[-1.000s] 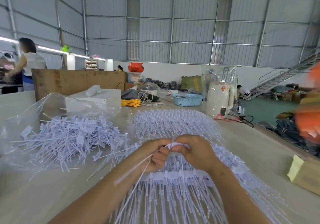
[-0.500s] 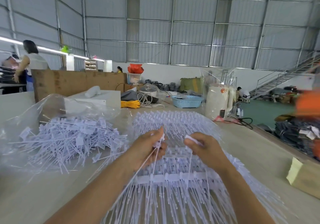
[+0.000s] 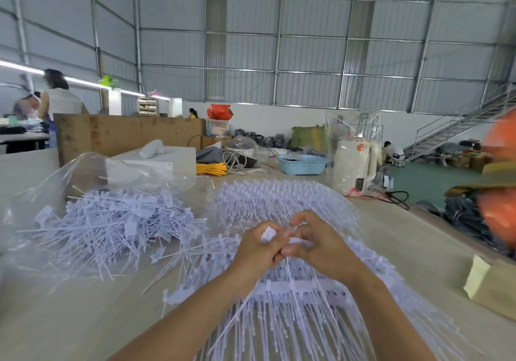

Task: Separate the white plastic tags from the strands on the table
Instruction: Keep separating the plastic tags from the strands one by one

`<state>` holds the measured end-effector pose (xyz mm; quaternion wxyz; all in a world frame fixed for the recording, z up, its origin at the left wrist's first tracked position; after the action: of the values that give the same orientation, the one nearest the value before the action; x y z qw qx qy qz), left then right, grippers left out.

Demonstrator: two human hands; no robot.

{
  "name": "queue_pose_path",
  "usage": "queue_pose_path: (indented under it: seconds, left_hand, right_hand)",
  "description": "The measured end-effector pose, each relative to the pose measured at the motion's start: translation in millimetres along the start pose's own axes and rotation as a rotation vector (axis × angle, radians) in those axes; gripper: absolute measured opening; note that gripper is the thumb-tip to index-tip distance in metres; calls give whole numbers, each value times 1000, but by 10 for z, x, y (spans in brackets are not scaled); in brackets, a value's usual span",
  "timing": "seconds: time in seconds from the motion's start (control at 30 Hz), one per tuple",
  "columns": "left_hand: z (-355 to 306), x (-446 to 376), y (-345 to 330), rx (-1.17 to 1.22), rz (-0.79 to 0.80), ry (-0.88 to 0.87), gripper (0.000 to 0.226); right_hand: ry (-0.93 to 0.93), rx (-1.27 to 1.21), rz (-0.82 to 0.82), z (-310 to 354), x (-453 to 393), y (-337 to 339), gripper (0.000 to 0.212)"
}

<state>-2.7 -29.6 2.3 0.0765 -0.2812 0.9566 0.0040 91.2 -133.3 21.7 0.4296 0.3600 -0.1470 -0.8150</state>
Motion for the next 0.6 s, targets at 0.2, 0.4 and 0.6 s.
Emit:
queue_pose_path:
  seconds: [0.2,0.4,0.6]
  left_hand:
    - [17,-9,8,66,-39,0,21]
    - [39,-17,-10,80,0,65,24]
    - [53,-16,1,-18,-53,69,18]
  right_hand:
    - [50,222,10,-54,8,108,31]
    - [36,223,-29,-59,-1,97,37]
    - [60,212,21,-72,1,57,15]
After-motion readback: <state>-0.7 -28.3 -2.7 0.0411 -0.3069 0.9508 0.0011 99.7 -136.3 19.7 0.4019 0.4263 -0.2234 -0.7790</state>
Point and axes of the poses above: each hand's wrist, its own x-axis away from the middle knuckle, its own y-axis out of the back of the hand, z = x × y, the point moved 2 cm from there along -x, towards the middle knuckle, and after that the axes turned 6 degrees about y, right-handed, at the moved point
